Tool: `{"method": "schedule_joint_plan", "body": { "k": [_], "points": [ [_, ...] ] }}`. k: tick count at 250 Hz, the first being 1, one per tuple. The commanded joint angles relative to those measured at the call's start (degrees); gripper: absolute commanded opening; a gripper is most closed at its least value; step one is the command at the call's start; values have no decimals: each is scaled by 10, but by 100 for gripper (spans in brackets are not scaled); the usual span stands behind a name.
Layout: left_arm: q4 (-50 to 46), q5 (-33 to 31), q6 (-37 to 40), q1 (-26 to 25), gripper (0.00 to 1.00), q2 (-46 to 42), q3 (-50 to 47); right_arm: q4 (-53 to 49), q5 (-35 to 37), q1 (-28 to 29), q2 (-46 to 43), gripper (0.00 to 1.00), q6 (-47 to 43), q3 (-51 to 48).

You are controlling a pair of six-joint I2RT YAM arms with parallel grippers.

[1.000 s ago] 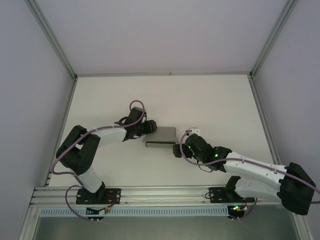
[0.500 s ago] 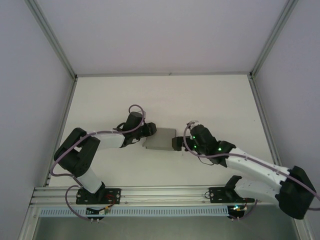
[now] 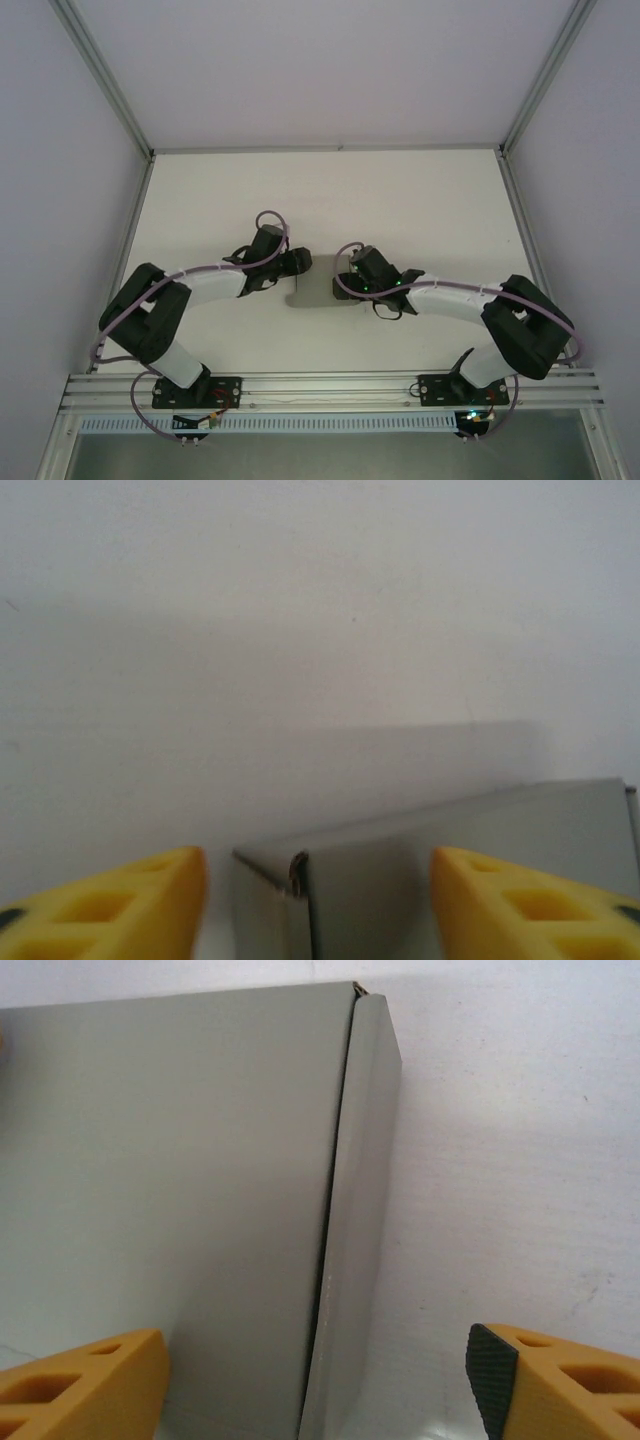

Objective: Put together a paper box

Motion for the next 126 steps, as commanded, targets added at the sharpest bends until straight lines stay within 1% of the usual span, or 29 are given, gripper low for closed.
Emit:
{"method": "schedule_joint_plan", "body": {
  "k": [1, 22, 46, 74, 84, 94, 112, 126],
  "points": [
    [-81, -14, 16, -3, 79, -41, 36, 13, 2, -3, 14, 78, 14, -13],
    [-106, -11, 25, -2, 91, -65, 37, 12, 5, -3, 19, 78, 18, -9],
    [-120, 1, 23, 3, 93, -80, 24, 7, 4, -3, 19, 78, 17, -1],
    [-90, 37, 8, 14, 85, -75, -6, -2, -3, -4, 11, 79, 19, 6],
    [-74, 47, -3, 22, 78, -68, -16, -6, -7, -6, 7, 79, 21, 8],
    [-58, 52, -22, 33, 73, -59, -26, -9, -14, -10, 5, 79, 23, 9],
    [0, 114, -42, 57, 70, -44, -47, -7, -26, -15, 4, 79, 23, 11],
    [55, 149, -58, 67, 68, -31, -67, -11, -30, -19, 6, 79, 23, 14]
  ]
}}
